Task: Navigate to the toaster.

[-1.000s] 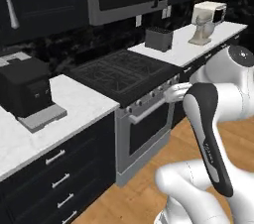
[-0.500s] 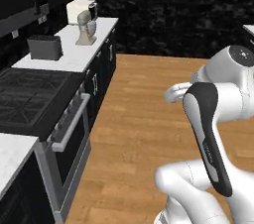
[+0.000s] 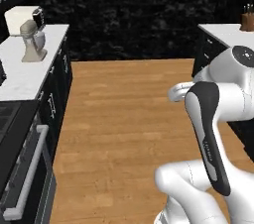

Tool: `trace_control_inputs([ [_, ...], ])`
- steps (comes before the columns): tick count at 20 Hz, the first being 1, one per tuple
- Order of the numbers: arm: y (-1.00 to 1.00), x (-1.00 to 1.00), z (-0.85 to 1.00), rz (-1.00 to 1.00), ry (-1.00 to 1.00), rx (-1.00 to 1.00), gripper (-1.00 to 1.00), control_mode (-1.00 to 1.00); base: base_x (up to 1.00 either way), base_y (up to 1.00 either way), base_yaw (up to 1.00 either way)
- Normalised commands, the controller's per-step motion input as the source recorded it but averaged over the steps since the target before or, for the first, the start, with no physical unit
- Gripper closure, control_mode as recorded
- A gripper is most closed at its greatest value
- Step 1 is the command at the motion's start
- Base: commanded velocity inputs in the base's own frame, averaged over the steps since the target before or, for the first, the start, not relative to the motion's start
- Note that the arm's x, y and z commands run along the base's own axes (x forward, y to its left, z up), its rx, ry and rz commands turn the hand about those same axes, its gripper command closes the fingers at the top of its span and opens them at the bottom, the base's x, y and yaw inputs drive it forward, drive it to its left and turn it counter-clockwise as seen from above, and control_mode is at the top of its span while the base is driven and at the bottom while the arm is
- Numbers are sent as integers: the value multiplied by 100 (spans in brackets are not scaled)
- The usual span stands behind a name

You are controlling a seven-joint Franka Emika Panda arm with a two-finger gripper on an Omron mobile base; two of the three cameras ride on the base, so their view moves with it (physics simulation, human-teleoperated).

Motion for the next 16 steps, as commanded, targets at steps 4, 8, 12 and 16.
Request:
trace_control_inputs([
  [4,0,0,0,0,0,0,-100,100,100,-1,16],
  [8,0,0,0,0,0,0,-100,100,100,-14,31],
  [12,0,0,0,0,0,0,-100,100,100,-28,33],
  [16,0,0,0,0,0,0,-100,100,100,-32,32],
])
